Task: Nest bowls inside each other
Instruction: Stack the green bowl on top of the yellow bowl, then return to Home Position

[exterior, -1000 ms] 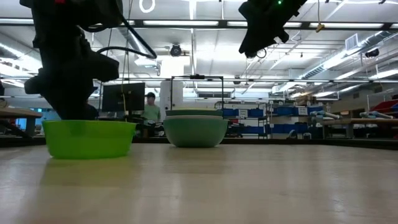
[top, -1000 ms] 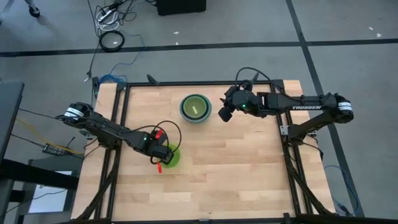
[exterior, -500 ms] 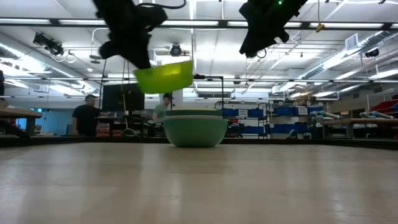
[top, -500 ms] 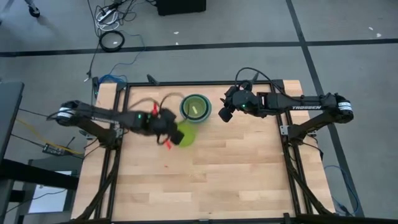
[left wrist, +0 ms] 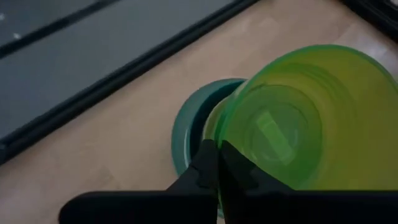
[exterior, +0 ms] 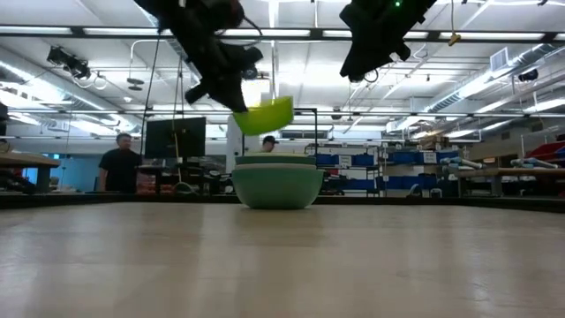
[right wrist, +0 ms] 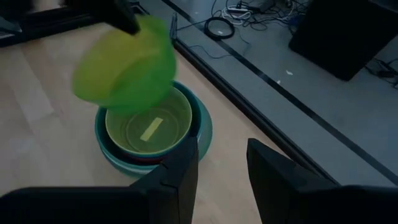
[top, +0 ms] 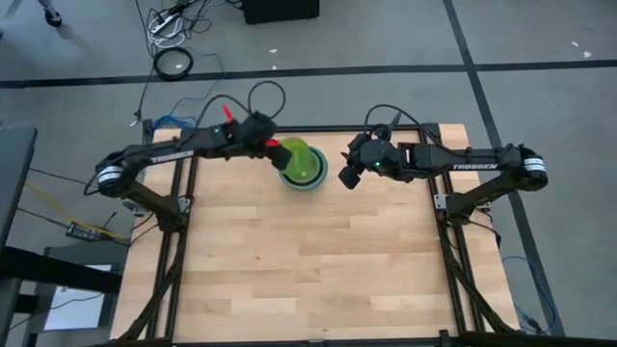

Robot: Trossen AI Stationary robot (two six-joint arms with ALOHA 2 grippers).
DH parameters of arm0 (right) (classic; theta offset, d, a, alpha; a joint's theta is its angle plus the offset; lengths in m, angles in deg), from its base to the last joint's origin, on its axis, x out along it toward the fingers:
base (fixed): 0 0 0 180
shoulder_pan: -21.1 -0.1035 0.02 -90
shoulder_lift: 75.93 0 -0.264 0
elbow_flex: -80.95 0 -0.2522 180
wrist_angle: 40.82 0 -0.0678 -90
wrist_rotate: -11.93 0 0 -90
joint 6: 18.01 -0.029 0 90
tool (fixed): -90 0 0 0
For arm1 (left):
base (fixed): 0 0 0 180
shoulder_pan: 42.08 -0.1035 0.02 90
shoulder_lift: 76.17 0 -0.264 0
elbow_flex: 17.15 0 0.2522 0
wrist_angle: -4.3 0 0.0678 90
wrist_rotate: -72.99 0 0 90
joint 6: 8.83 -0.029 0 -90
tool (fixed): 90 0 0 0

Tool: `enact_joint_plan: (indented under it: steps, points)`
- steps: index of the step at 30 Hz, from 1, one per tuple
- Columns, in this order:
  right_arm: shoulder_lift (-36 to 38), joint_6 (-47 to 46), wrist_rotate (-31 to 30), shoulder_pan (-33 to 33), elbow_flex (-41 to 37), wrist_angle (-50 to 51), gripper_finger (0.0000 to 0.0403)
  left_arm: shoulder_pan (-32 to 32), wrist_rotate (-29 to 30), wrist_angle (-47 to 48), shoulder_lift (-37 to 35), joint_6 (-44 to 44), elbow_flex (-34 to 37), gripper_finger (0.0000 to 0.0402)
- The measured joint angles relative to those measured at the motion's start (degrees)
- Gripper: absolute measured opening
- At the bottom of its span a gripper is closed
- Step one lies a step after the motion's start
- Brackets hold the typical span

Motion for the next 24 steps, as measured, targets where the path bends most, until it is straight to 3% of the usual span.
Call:
enact_joint_plan:
  steps: [4,11,18,24]
  points:
    - [0.00,0.00,-0.02,0.00,0.00,0.04,0.0125,-0.93,-2.62,-4.57,4.62,0.63,0.02,0.0009]
    - [-0.01,-0.27,0.00,0.00,0.00,0.64,0.0125,-1.20,-5.08,-9.20,9.31,2.89,0.04,0.0065]
    - [0.00,-1.90,0.00,0.00,0.00,3.44,0.0125,-1.37,-5.79,-8.24,8.36,4.31,0.09,0.0111]
    - [-0.02,-1.84,0.00,-0.58,0.00,5.92,0.0126,-1.37,-7.04,-8.11,3.60,4.13,0.09,0.0116]
